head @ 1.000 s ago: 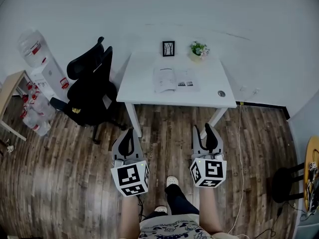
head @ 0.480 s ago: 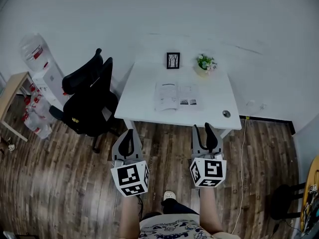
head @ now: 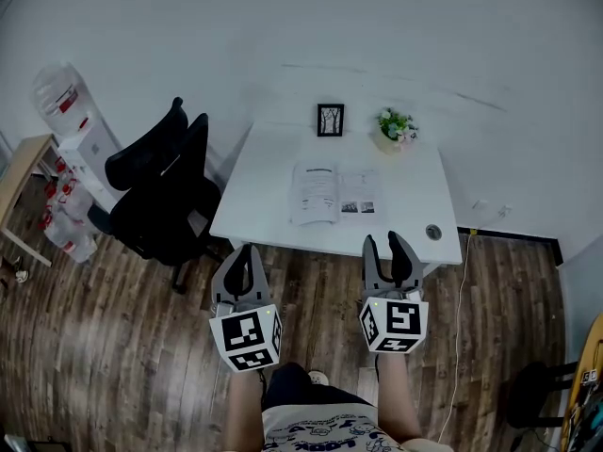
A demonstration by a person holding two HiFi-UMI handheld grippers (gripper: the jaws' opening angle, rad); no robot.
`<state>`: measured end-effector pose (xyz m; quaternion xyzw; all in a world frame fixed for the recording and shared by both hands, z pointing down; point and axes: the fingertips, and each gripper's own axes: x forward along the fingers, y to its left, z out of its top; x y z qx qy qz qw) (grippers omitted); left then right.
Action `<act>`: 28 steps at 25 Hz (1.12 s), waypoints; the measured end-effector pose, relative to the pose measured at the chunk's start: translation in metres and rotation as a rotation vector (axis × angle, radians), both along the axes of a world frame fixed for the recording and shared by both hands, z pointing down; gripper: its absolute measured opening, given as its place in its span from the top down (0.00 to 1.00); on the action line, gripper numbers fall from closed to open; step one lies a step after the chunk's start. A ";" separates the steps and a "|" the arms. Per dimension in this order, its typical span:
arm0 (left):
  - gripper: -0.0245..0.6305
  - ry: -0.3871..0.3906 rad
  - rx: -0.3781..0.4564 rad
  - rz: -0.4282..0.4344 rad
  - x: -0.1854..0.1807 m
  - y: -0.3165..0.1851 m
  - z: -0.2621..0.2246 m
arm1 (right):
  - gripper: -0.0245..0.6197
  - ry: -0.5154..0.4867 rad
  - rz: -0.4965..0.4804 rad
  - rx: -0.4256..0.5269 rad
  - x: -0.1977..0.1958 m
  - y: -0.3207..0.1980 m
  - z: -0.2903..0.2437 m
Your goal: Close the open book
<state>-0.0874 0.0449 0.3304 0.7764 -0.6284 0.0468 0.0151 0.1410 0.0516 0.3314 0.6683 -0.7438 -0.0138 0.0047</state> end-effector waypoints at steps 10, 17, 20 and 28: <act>0.93 -0.001 -0.027 0.008 -0.004 -0.056 0.013 | 0.73 -0.002 0.003 -0.031 -0.006 -0.057 0.016; 0.93 0.000 -0.026 0.040 -0.013 -0.122 0.015 | 0.73 0.009 0.033 -0.032 -0.015 -0.115 0.016; 0.93 0.001 -0.019 0.062 -0.014 -0.149 0.011 | 0.73 0.013 0.048 -0.027 -0.019 -0.137 0.013; 0.93 0.002 -0.023 0.106 -0.017 -0.208 0.013 | 0.73 0.046 0.074 -0.043 -0.028 -0.187 0.017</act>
